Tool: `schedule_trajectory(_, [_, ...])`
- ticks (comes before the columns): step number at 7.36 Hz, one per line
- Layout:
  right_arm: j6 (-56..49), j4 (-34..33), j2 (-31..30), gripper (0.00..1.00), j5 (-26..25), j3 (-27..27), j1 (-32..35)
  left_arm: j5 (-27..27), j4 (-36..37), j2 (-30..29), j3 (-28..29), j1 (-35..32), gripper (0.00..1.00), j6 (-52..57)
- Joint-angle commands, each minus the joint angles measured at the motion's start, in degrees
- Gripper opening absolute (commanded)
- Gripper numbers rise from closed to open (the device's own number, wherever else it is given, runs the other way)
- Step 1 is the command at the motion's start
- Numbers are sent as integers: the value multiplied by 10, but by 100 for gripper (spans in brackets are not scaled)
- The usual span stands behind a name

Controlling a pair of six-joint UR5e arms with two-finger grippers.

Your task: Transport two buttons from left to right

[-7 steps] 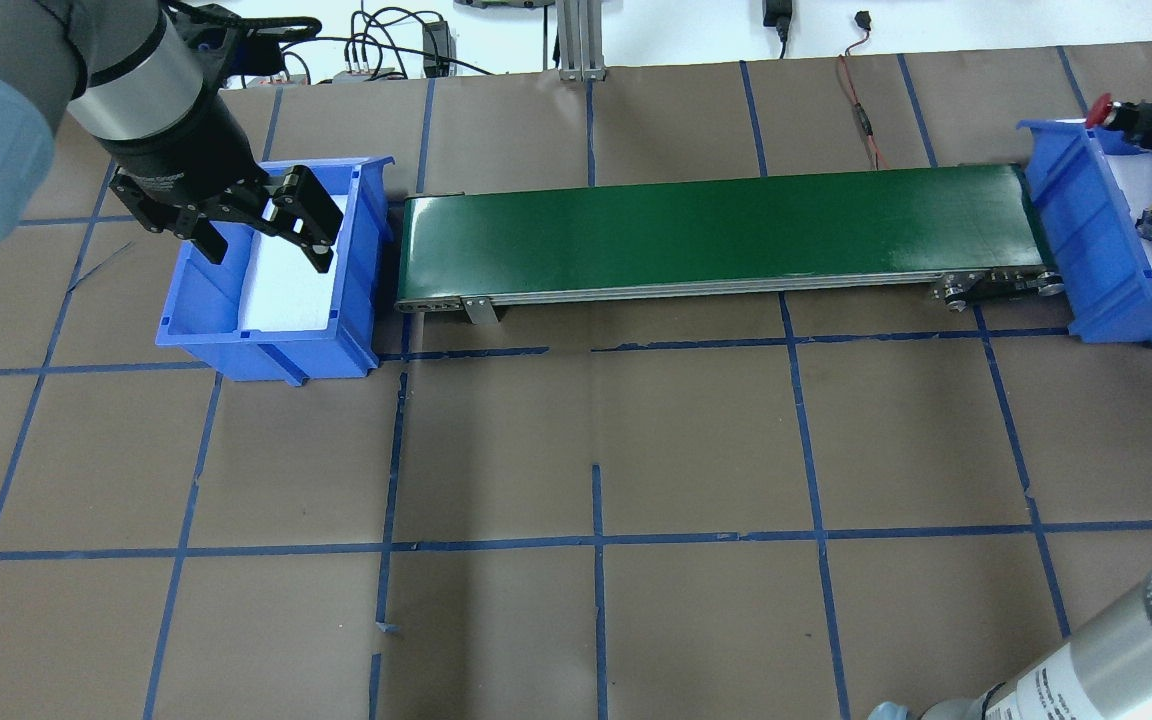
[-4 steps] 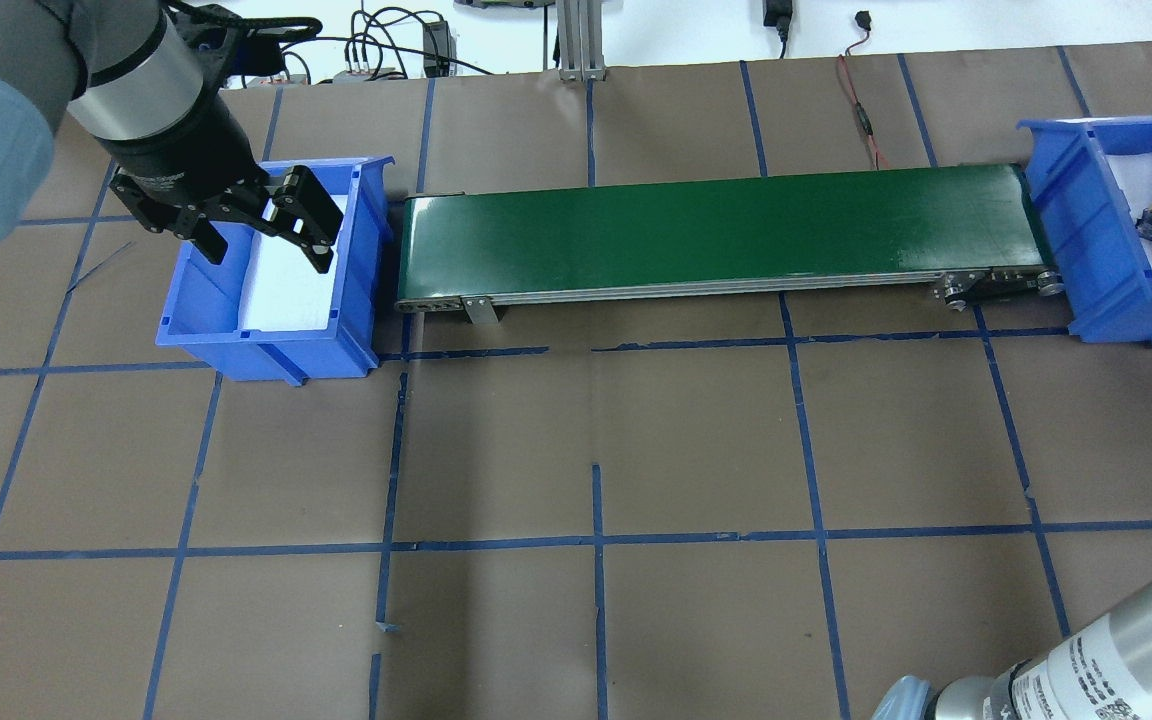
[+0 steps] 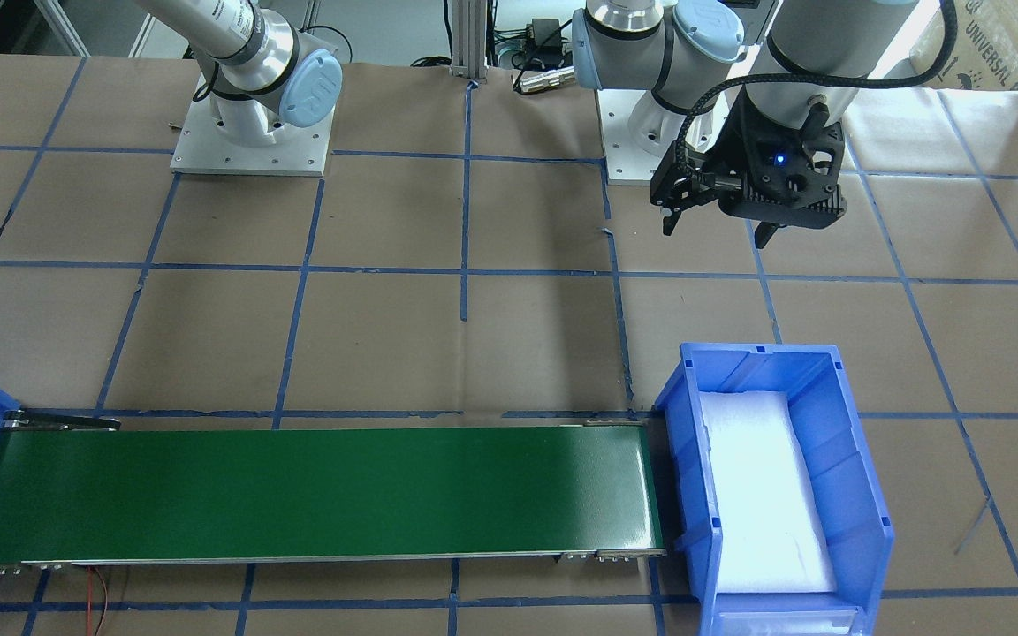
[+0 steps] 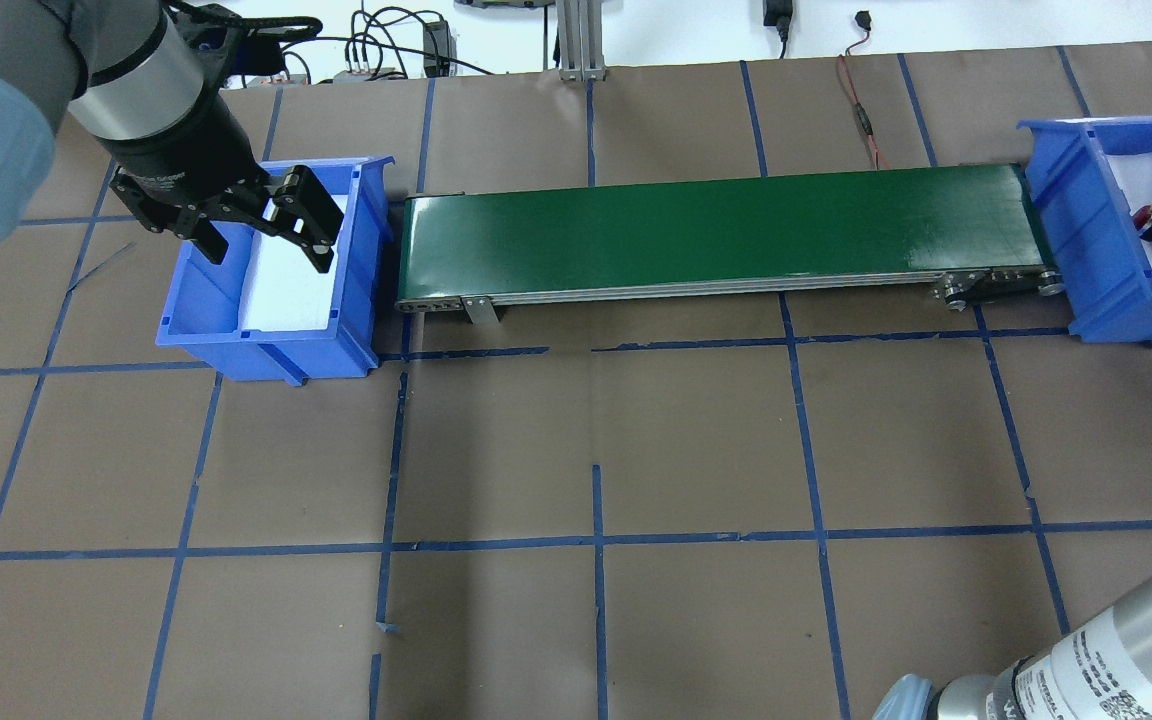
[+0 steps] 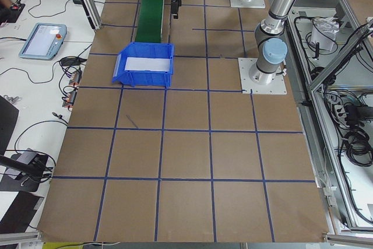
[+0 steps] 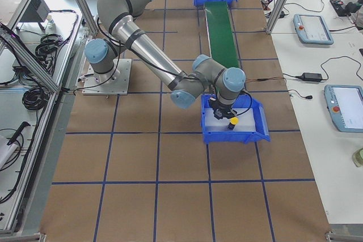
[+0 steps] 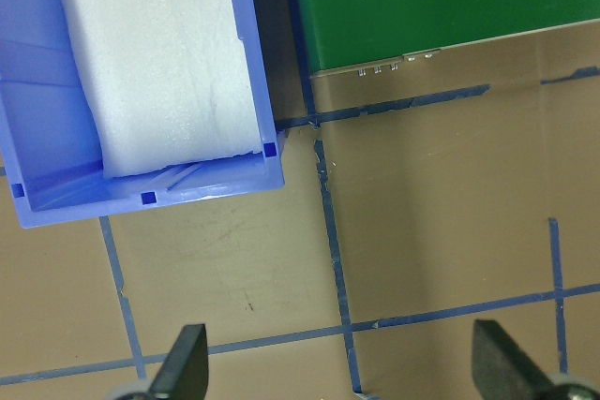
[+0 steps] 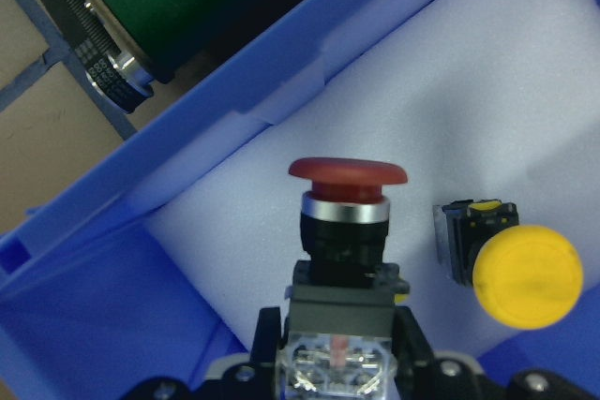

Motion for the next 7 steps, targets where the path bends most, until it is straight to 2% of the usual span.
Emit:
schedule_trajectory(1, [25,1,-8,99,5,-11,3,0,0,0,0,0,100,0])
schedule_trajectory(2, [52,6,-48,100,-1,-17,6,0,0,0,0,0,100,0])
schedule_trajectory(3, [77,39,-89,100,-7,-18,17,0,1,0,0,0,100,0])
schedule_trajectory(5, [189,131,-172,100,-33,-13,101,0,0,0,0,0,100,-1])
schedule_trajectory(7, [402,219,-233,100,-30,-5,216,0,1,0,0,0,100,0])
